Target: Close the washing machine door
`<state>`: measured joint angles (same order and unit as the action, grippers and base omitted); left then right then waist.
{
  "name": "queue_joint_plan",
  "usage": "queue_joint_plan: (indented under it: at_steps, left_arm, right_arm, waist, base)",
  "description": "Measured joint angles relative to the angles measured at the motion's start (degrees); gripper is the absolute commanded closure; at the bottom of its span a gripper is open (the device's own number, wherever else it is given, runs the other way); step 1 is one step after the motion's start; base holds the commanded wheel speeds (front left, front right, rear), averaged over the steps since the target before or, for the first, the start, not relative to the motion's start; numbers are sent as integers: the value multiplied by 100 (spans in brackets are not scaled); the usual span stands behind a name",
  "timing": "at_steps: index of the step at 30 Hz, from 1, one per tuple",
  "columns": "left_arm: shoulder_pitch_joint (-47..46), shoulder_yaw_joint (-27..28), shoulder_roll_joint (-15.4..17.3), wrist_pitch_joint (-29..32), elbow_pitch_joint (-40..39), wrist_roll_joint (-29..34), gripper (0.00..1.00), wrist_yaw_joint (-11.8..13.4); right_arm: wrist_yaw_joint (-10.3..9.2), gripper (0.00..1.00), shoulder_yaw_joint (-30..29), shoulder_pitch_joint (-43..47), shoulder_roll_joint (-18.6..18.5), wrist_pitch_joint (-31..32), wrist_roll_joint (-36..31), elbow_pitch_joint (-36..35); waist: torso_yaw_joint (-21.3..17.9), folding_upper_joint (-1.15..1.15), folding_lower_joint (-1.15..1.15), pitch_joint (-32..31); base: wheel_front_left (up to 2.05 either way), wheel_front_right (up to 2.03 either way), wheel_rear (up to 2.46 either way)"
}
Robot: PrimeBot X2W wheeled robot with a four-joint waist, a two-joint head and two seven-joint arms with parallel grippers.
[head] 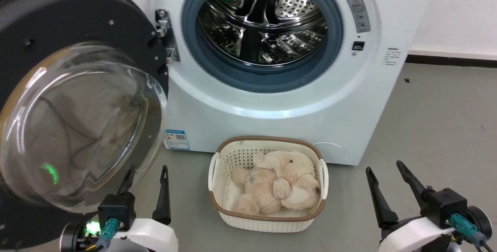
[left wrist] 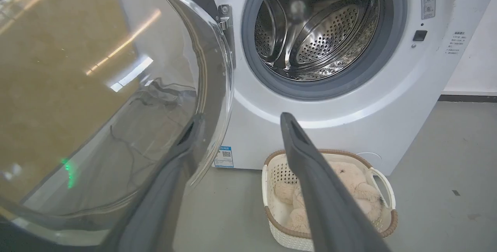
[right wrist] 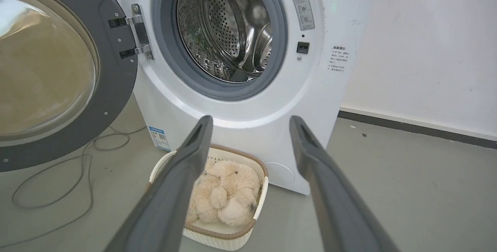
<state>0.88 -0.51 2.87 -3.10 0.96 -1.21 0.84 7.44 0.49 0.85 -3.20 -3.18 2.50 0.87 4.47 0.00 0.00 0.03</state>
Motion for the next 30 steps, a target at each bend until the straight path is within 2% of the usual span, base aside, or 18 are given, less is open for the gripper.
queue_joint_plan:
  at_steps: [14,30]
  left_arm:
    - [2,4,0,-159,35,-99,0,9]
    - [62,136,0,-357,-115,-254,0,207]
  right_arm:
    - [0,0,70,2,0,-156,163,52]
    - [0,0,424,-217,-40,-352,316,287]
  waist:
    - [530,0,0,-42]
    - [996,0,0,53]
  base:
    - [0,0,0]
    - [0,0,0]
